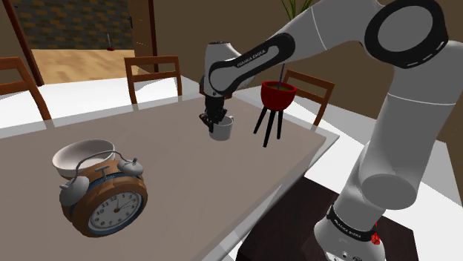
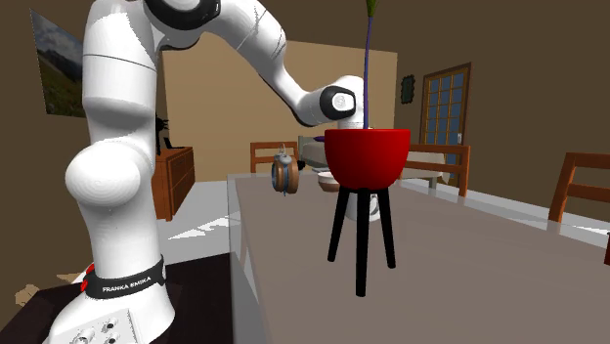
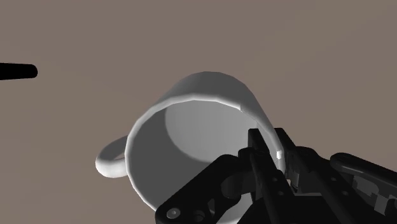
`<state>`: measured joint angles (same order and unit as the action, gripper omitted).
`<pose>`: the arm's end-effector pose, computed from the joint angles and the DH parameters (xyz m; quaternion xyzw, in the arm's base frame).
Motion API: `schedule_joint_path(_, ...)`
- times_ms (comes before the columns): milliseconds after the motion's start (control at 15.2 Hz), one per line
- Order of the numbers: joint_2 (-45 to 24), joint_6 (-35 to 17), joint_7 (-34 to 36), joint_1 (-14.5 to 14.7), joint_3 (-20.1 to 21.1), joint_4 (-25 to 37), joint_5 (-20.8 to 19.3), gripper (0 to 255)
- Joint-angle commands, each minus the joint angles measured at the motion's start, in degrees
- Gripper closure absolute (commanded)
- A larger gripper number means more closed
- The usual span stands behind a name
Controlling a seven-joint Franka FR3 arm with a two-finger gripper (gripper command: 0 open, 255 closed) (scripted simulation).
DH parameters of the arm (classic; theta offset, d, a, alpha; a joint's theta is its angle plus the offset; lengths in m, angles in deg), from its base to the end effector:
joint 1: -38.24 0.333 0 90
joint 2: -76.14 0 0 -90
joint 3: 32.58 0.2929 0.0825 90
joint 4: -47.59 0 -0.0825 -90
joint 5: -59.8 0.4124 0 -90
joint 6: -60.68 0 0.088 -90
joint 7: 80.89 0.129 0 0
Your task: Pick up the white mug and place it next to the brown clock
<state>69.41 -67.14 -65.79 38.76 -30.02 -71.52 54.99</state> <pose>0.5907 0.0277 0.3139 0.9962 -0.0798 0.0221 0.0278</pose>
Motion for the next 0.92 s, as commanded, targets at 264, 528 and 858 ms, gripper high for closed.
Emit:
schedule_joint_path(264,2.2,4.4,-0.4,0.0,0.1,2.2,0.4,255)
schedule_joint_path(528,3.4,7.3,-0.7,0.0,0.1,4.0,0.6,255)
schedule_joint_path(858,4.5,11.0,-1.0,0.0,0.1,6.5,0.8,255)
